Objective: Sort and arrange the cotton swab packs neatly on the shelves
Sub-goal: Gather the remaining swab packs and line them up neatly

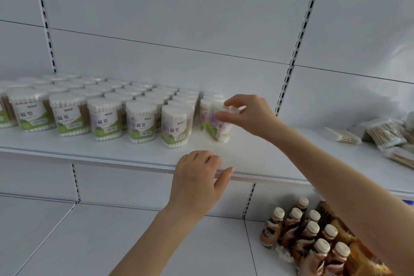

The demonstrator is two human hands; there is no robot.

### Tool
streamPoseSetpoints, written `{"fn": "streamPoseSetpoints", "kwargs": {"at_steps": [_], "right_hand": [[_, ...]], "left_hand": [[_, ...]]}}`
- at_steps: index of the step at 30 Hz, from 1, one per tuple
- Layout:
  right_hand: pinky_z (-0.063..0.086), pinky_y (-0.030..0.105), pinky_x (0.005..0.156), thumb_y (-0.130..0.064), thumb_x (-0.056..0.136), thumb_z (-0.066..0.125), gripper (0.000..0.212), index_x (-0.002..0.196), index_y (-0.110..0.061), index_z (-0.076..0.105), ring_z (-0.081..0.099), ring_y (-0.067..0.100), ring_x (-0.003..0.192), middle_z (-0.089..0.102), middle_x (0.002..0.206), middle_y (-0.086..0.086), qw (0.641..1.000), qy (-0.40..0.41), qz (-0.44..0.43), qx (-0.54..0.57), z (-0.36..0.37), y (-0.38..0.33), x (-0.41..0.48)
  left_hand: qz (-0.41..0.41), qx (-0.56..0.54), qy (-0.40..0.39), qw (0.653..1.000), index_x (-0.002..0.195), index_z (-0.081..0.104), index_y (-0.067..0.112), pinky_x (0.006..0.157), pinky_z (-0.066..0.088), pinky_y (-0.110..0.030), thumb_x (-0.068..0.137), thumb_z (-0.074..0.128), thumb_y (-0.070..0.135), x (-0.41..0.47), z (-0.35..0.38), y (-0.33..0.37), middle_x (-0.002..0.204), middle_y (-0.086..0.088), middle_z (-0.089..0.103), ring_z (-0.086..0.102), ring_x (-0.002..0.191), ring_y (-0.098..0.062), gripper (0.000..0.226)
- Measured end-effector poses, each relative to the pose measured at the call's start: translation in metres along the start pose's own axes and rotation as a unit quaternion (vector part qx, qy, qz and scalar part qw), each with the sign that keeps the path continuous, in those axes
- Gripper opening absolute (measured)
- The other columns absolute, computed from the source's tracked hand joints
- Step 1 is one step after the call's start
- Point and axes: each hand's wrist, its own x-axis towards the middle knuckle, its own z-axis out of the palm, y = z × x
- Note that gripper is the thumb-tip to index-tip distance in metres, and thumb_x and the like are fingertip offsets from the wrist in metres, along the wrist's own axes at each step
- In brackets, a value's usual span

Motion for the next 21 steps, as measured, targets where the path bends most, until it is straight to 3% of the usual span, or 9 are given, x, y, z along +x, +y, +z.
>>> {"fn": "streamPoseSetpoints", "kwargs": {"at_steps": [5, 18, 21], "right_hand": [[0.033, 0.023, 0.079, -0.048, 0.078, 0.067, 0.052, 0.117, -0.015, 0.06, 0.05, 0.02, 0.107, 0.056, 0.116, 0.008, 0.997, -0.024, -0.03, -0.061, 0.026, -0.008, 0.013], [0.036, 0.028, 0.079, -0.055, 0.08, 0.061, 0.054, 0.12, -0.02, 0.053, 0.05, 0.021, 0.106, 0.05, 0.12, 0.004, 0.992, -0.024, -0.031, -0.117, 0.034, -0.006, 0.022], [0.042, 0.032, 0.084, -0.06, 0.08, 0.056, 0.058, 0.124, -0.023, 0.052, 0.052, 0.02, 0.108, 0.052, 0.122, 0.003, 0.995, -0.018, -0.027, -0.093, 0.029, 0.0, 0.024]], "left_hand": [[0.007, 0.028, 0.008, 1.0, 0.066, 0.06, 0.014, 0.053, 0.042, -0.03, 0.085, 0.046, 0.042, -0.001, 0.002, -0.002, 0.063, 0.002, 0.054, 0.053, 0.059, -0.02, 0.036], [0.001, 0.031, -0.011, 0.999, 0.066, 0.059, 0.014, 0.053, 0.042, -0.031, 0.085, 0.046, 0.042, -0.001, 0.001, -0.001, 0.063, 0.001, 0.055, 0.054, 0.059, -0.021, 0.037], [0.009, 0.025, -0.026, 0.999, 0.067, 0.062, 0.012, 0.053, 0.045, -0.032, 0.085, 0.045, 0.041, 0.0, 0.0, -0.003, 0.065, 0.0, 0.058, 0.056, 0.06, -0.022, 0.038]]}}
